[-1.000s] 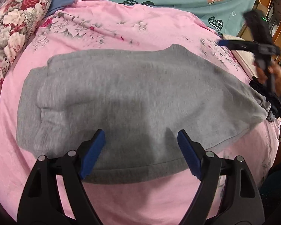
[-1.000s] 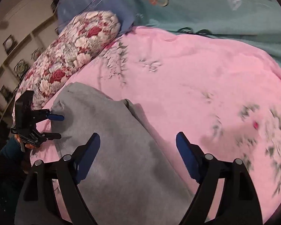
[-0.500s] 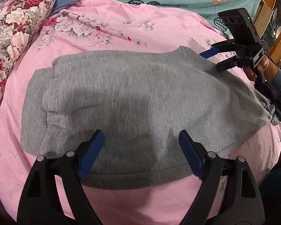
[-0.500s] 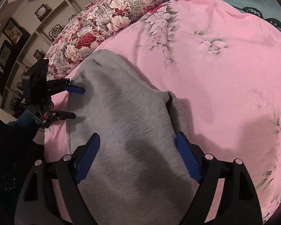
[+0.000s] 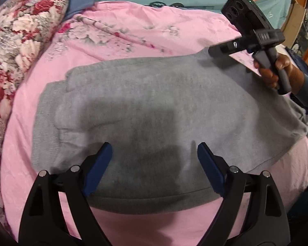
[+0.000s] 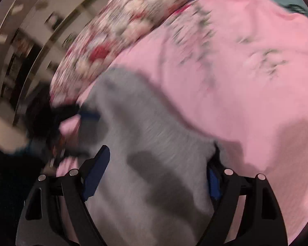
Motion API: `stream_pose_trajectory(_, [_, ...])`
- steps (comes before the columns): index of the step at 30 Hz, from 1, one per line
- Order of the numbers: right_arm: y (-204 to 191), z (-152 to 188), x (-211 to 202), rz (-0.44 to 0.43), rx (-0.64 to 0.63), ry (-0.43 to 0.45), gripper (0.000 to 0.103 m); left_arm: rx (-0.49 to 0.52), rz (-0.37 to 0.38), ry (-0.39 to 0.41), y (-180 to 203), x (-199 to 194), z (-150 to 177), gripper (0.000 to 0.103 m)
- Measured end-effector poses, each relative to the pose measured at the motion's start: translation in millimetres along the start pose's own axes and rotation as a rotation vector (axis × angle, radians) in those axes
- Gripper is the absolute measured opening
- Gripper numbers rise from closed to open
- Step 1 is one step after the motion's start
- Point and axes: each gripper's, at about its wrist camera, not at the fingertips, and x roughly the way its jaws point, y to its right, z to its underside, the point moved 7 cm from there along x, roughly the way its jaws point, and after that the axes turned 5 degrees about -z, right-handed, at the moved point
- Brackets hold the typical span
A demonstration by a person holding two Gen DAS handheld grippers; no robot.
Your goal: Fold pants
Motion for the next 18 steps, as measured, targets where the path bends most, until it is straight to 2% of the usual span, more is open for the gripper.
stream_pose_trajectory(2, [18, -4, -7, -0.024, 0.093, 0.022, 0.055, -0.022, -0.015, -0.003, -14, 3, -2, 0.086])
stream_pose_trajectory(3, [24, -3, -8, -0.028, 0.111, 0.018, 0.051, -0.038, 0.008, -0.004, -19, 5, -3, 0.086])
stream_pose_trajectory(6, [30, 4, -11, -0.018, 0.137, 0.004, 0.050, -0.034, 0.023, -0.008, -21, 3, -6, 0.086])
stream_pose_trajectory(8, [28, 8, -27, 0.037, 0.149, 0.033, 0.056, -0.023, 0.017, -0.007, -20, -2, -8, 0.086])
stream_pose_trajectory(12, [9, 26, -97, 0.247, 0.135, 0.182, 0.073, -0.027, 0.038, 0.065, -19, -24, -14, 0.086])
stream_pose_trajectory(15, [-17, 77, -142, 0.415, 0.155, 0.241, 0.083, -0.007, 0.056, 0.077, -11, -29, -7, 0.086])
stream_pose_trajectory(18, [-42, 157, -168, 0.581, 0.166, 0.247, 0.083, 0.009, 0.021, 0.019, -12, -12, 8, 0.086])
